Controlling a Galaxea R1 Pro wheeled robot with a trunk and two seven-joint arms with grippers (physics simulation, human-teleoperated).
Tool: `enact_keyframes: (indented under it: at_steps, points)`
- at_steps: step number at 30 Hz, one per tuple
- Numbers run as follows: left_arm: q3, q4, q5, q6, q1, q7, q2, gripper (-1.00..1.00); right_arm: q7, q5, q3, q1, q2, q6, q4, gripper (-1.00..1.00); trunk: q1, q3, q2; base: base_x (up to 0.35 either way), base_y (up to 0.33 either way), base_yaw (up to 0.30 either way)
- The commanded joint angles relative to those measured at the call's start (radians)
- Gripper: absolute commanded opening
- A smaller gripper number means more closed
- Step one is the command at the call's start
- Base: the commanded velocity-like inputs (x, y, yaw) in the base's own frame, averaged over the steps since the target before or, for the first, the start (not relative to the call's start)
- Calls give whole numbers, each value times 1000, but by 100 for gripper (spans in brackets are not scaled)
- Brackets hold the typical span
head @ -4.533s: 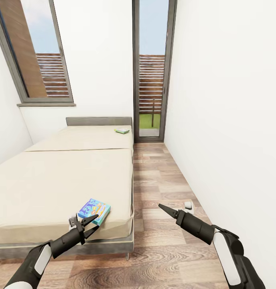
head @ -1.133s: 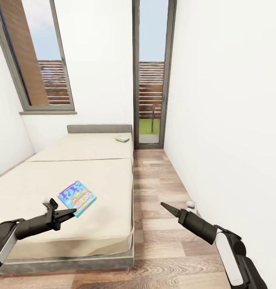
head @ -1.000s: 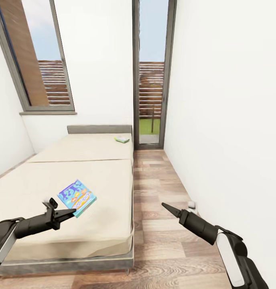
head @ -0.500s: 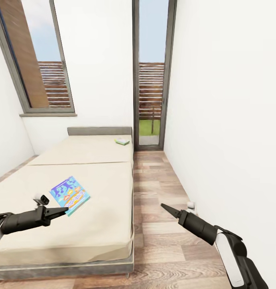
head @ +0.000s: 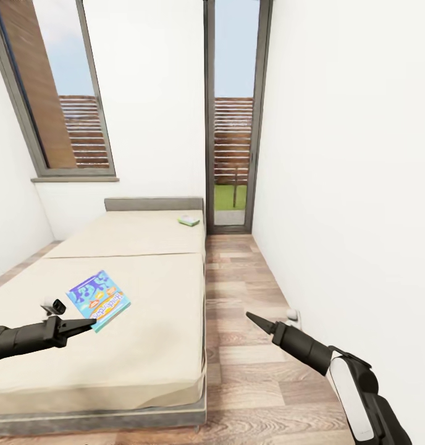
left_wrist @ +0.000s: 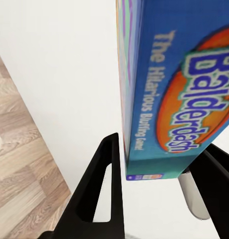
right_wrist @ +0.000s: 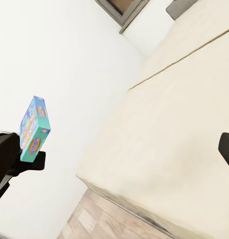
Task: Put all the toys in the child's room - the three board games (two on the bed and one on the table), the two jigsaw puzzles on the table, and the tennis ball on the table - inside the toy box on the table in the child's room.
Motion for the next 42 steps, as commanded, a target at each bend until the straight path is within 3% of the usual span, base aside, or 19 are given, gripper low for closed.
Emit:
enact_keyframes:
  at_steps: [1,19,26,32,42]
  points:
    - [0,1,-1,11,-1,-4,1,-100,0,-3,0,0,0,5,-1,100,-4,2,7,-93,0,48]
    - [5,5,-3,9,0,-4,10,-100,-2,-1,3,2,3,5,-45,100,-73,65,133,-48,0,254]
    - [6,6,-1,9,0,-4,29,-100,-3,-1,3,2,4,5,-45,100,-100,89,182,-33,0,281]
    - [6,6,-1,9,0,-4,34,-100,-6,0,47,2,4,3,-45,100,-123,110,224,-3,0,281]
    - [6,6,-1,9,0,-4,35,-100,-7,0,59,2,4,2,-44,100,-161,145,294,-112,14,281]
